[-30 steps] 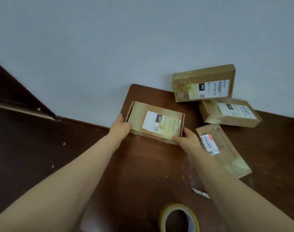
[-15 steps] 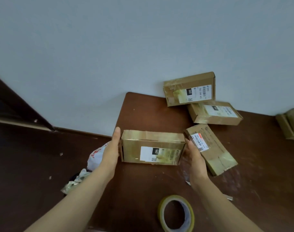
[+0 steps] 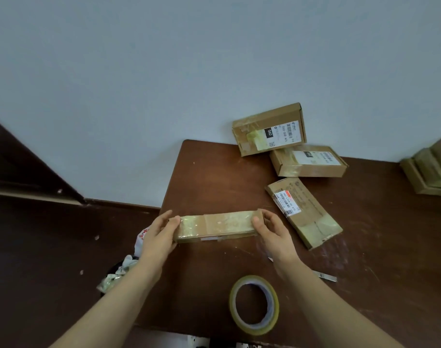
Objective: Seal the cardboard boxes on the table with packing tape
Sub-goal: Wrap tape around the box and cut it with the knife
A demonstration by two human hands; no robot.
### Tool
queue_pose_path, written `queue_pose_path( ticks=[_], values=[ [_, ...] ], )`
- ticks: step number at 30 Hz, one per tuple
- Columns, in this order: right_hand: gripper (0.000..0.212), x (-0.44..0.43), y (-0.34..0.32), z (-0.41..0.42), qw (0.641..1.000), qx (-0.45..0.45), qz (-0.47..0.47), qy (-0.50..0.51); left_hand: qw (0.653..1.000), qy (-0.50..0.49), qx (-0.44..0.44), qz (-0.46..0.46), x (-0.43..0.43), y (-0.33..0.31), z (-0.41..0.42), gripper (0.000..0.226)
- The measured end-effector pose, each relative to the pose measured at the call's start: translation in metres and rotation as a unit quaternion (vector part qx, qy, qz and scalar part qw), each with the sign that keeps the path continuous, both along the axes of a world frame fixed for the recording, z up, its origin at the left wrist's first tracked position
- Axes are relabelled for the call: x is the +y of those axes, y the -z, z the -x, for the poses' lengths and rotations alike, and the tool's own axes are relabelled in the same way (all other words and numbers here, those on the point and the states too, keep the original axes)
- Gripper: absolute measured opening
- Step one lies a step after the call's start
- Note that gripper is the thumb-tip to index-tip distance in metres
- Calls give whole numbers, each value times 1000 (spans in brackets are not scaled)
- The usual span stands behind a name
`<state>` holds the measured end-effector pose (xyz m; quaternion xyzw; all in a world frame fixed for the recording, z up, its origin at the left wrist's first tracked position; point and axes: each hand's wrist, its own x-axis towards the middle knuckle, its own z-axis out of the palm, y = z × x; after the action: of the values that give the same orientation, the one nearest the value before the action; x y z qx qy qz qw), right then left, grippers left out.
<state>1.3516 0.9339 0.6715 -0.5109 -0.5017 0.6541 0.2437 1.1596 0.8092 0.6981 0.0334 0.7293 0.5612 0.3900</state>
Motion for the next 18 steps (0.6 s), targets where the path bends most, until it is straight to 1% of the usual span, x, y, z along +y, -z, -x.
queue_pose_path(
  ticks=[2, 5, 10, 14, 18],
  values=[
    [36, -1, 1, -3, 1000, 15, 5, -3, 1000, -3, -13, -7, -1, -1, -1, 18],
    [39, -2, 1, -5, 999, 32, 35, 5, 999, -17, -43, -20, -3, -3, -2, 22],
    [27, -2, -3, -5, 997, 38, 58, 16, 999, -1, -4, -43, -10, -2, -6, 26],
    [28, -3, -4, -6, 996, 47, 67, 47, 998, -8, -26, -59, -11, -2, -4, 18],
    [24, -3, -6, -6, 994, 62, 66, 54, 997, -22, -37, -66, -11, -3, -3, 16]
  ],
)
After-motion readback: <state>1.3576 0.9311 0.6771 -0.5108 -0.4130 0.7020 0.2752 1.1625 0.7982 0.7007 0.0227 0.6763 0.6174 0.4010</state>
